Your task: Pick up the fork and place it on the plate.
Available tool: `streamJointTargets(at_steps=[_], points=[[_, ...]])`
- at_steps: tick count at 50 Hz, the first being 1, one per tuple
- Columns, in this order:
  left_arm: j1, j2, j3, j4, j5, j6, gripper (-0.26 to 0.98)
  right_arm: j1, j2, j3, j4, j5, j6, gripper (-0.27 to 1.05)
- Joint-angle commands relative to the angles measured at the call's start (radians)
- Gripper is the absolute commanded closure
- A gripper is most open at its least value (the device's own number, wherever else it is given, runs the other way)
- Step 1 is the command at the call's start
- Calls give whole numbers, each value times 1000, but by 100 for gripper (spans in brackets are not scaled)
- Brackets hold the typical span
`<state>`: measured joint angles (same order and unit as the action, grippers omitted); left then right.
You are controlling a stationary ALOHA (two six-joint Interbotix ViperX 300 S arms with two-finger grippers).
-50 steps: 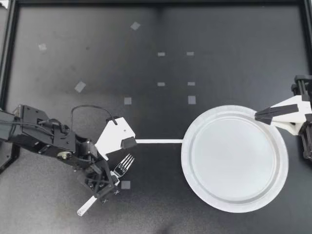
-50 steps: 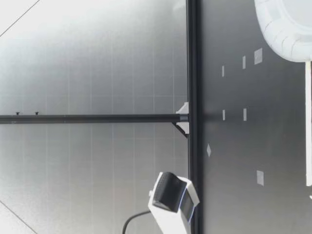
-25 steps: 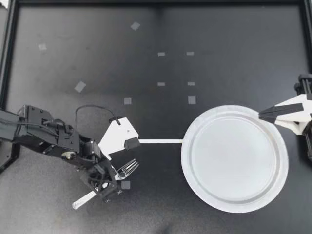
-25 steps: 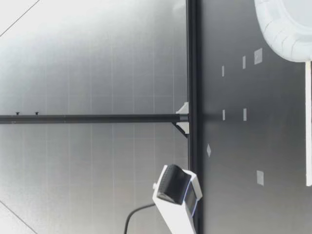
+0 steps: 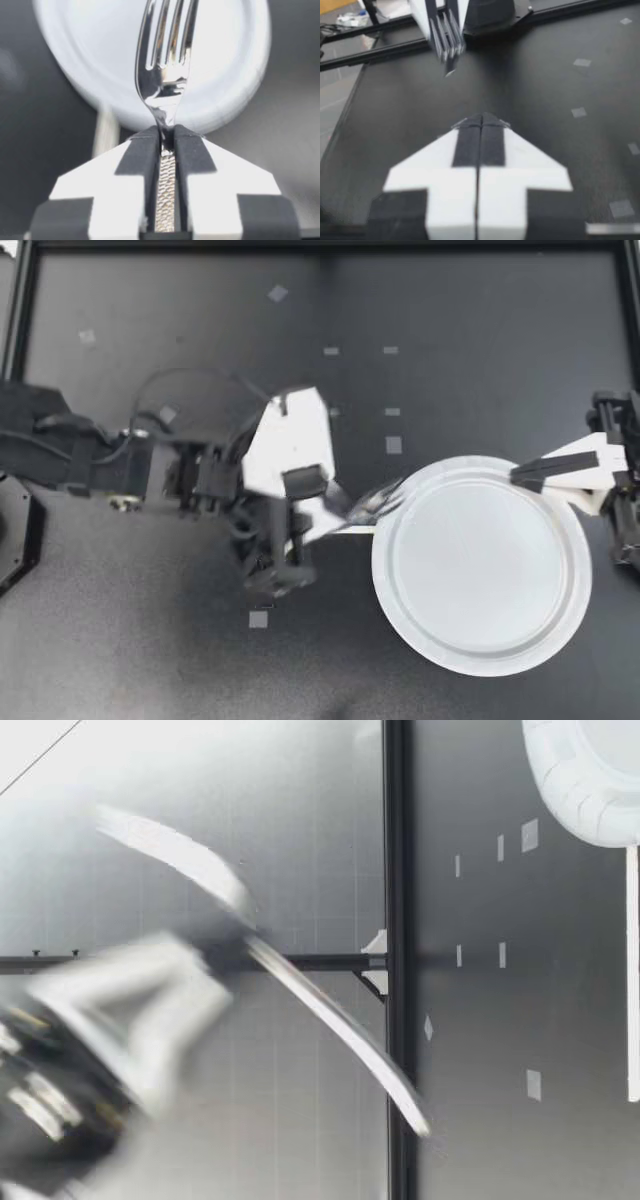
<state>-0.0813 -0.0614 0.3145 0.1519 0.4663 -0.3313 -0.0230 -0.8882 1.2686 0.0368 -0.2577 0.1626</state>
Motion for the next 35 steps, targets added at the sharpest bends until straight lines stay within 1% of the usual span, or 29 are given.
streamJointTargets(at_steps=[1, 2, 5, 9, 10, 14, 18, 23, 26, 28, 31, 33, 35], points=[[15, 14, -109, 147, -32, -3, 69, -3, 51, -43, -2, -61, 0, 57], [17, 26, -121, 166, -38, -3, 69, -3, 52, -43, -2, -72, 0, 53], [28, 44, -147, 187, -57, -3, 69, -3, 63, -44, -3, -101, 2, 38], [51, 51, -166, 195, -135, 3, 69, -3, 83, -46, -3, -137, 0, 19], [54, 49, -166, 195, -163, 5, 69, -3, 91, -48, -3, -144, 0, 17], [75, 34, -156, 195, -279, 5, 69, -3, 143, -61, -9, -192, -3, 18], [94, 15, -126, 193, -407, -5, 69, 17, 219, -84, -32, -236, -11, 20], [104, -2, -86, 190, -546, -12, 69, 29, 305, -109, -63, -249, -12, 20], [104, -9, -61, 189, -607, -20, 69, 29, 331, -115, -58, -247, 8, 20], [104, -15, -44, 189, -632, -17, 69, 29, 328, -124, -35, -245, 29, 20], [104, -26, -20, 192, -634, -6, 69, 34, 295, -144, 20, -227, 118, 20], [107, -34, -2, 189, -635, -12, 69, 32, 264, -150, 35, -212, 187, 20], [110, -38, 12, 181, -640, -25, 69, 32, 242, -150, 28, -198, 235, 20]])
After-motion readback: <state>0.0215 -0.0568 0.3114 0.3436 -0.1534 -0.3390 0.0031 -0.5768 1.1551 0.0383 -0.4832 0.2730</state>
